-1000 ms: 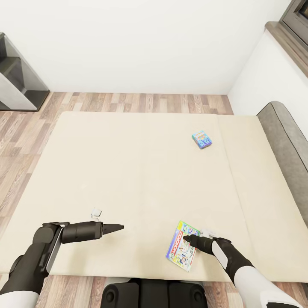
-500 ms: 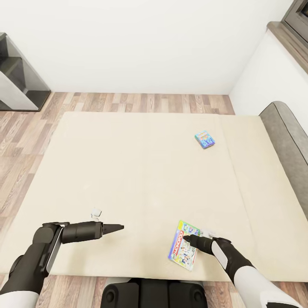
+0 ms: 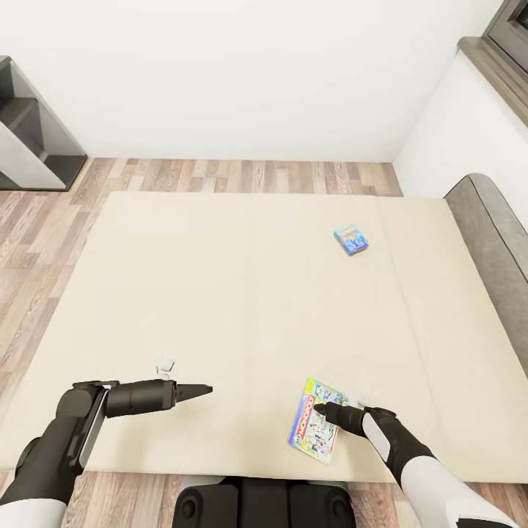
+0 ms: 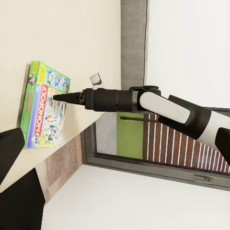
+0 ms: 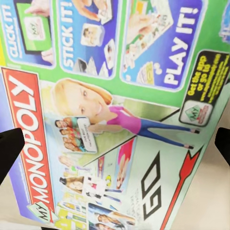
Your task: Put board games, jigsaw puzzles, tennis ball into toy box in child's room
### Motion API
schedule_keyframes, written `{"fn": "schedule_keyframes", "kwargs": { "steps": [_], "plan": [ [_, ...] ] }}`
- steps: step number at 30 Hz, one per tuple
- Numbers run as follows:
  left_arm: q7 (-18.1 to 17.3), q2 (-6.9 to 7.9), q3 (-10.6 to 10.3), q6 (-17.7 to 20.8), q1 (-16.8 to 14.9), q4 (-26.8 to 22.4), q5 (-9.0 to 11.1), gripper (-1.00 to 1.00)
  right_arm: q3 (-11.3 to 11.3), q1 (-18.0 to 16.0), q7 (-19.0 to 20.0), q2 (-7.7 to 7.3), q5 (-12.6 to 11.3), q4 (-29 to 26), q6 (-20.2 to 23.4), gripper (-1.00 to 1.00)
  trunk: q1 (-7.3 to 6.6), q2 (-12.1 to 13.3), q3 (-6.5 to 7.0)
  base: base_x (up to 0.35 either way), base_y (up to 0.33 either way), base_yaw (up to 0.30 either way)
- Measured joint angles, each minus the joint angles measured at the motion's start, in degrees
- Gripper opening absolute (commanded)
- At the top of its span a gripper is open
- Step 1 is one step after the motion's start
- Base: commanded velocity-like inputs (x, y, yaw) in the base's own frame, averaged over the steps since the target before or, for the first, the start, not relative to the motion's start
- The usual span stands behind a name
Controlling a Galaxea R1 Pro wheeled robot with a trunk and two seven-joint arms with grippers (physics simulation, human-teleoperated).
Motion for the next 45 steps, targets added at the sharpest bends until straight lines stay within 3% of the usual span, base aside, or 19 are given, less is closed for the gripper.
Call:
{"fn": "schedule_keyframes", "kwargs": {
  "steps": [21,45],
  "plan": [
    [0.00,0.00,0.00,0.00,0.00,0.00,0.01,1.00,0.08,-0.08,2.86,-0.08,0.13,0.00,-0.03,1.00,0.00,0.00,0.00,0.000,0.000,0.000],
    [0.00,0.00,0.00,0.00,0.00,0.00,0.01,1.00,0.08,-0.06,3.09,-0.02,0.14,0.00,-0.03,1.00,0.00,0.00,0.00,0.000,0.015,0.000]
  ]
}}
